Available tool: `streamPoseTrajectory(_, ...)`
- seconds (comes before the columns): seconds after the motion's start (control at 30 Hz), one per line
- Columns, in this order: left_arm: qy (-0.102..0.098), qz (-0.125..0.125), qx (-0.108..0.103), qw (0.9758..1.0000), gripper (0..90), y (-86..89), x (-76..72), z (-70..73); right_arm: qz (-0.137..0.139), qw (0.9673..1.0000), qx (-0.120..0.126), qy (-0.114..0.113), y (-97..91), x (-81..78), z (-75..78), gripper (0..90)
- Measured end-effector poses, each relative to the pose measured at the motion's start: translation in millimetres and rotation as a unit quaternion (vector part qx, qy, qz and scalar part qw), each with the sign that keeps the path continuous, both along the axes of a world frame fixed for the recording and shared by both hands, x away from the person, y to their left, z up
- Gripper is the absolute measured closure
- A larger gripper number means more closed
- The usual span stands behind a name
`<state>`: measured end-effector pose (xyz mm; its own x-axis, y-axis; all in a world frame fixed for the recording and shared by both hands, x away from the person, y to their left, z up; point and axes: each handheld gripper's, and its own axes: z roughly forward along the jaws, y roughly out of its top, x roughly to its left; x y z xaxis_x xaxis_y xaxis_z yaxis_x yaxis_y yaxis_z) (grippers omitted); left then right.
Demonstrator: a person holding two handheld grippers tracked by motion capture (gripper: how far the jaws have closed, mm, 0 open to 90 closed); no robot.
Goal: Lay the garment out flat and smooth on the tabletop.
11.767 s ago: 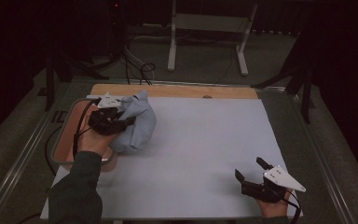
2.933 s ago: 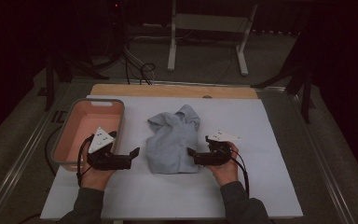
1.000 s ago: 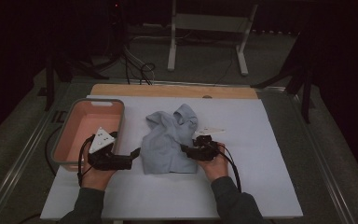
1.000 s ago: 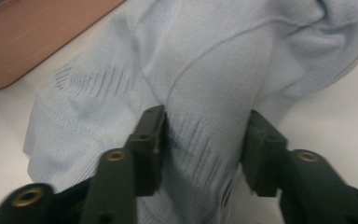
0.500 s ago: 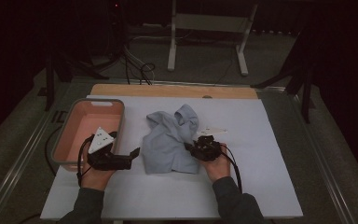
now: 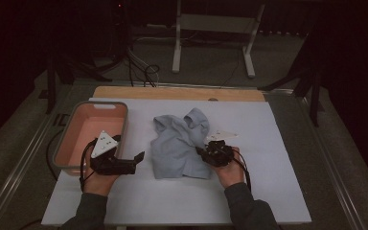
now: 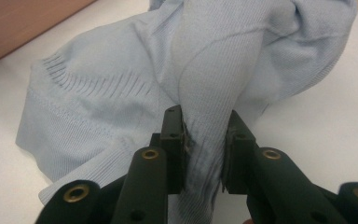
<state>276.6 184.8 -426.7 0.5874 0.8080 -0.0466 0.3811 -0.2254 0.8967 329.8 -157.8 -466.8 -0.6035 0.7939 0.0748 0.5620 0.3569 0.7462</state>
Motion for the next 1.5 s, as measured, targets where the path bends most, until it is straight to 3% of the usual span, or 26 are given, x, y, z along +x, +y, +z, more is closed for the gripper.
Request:
streamPoseTrajectory(0.73, 0.001, -0.001, -0.004, 1.0, 0.8, -0.5, -0.6, 0.2, -0.026, 0.9989, -0.04, -0.004, -52.2, -11.5, 7.6, 74.8)
streamPoseTrajectory(1.3, 0.004, -0.003, -0.004, 1.0, 0.8, -3.8, -0.2, -1.6, -0.049, 0.9976, -0.047, 0.003, -101.6, -19.6, 9.2, 74.6)
streamPoseTrajectory(1.5, 0.0, -0.005, -0.004, 1.0, 1.1, -8.2, -0.5, -1.6, -0.05, 0.9975, -0.049, 0.009, -108.1, -21.2, 6.4, 74.4)
